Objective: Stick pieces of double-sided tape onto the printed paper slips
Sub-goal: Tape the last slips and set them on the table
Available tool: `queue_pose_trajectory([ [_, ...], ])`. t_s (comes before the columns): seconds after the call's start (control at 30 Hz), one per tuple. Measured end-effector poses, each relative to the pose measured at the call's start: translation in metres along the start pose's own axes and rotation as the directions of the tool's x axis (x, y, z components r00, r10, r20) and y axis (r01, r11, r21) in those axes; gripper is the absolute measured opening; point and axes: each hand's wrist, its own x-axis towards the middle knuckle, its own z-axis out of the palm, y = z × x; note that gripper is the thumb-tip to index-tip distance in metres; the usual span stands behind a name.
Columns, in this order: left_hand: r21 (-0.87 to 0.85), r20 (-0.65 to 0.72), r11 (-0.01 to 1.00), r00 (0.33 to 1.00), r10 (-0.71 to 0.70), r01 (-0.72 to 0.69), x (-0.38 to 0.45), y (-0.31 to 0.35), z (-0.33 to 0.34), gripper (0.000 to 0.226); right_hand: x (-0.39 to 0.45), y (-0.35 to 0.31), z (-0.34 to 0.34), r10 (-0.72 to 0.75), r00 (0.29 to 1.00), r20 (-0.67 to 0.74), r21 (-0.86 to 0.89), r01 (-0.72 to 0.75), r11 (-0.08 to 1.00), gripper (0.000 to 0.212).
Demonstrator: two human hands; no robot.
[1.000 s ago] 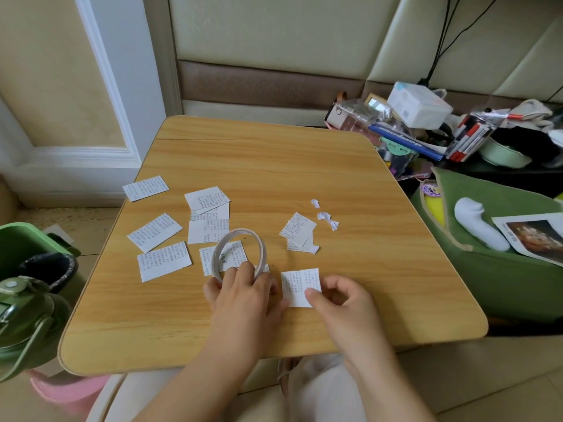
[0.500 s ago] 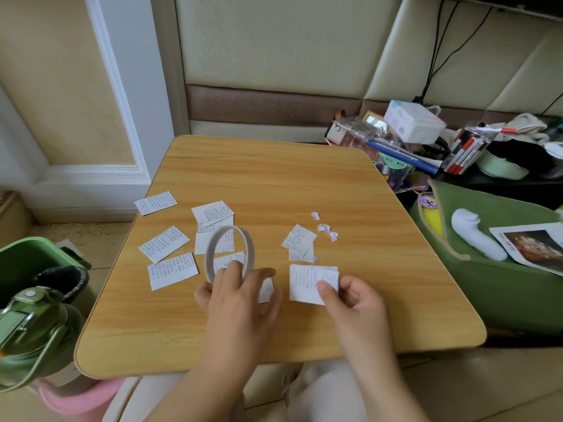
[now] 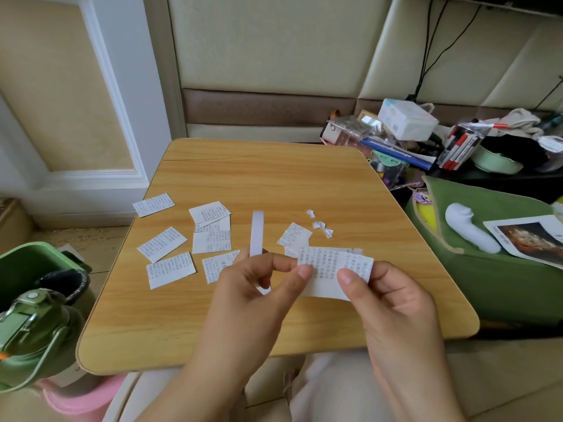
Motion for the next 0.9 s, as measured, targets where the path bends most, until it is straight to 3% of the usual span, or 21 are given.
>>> queue_pose_trajectory([
  [0.4,-0.075,0.019,0.996,0.999,-0.036,0.038,-0.005,0.006,0.000,0.025,-0.006,-0.014,0.003,-0.076,0.992,-0.101,0.041,0.081,0.996,0.005],
  [0.63,-0.103,-0.022,0.994,0.999,-0.037,0.035,-0.006,0.008,0.001,0.022,-0.007,-0.016,0.008,-0.070,0.987,-0.144,0.039,0.076,0.996,0.008],
  [0.9,-0.052,-0.009,0.998,1.000,-0.029,0.028,-0.007,0.006,0.000,0.025,-0.005,-0.016,0.010,-0.113,0.983,-0.147,0.005,0.114,0.993,0.005],
])
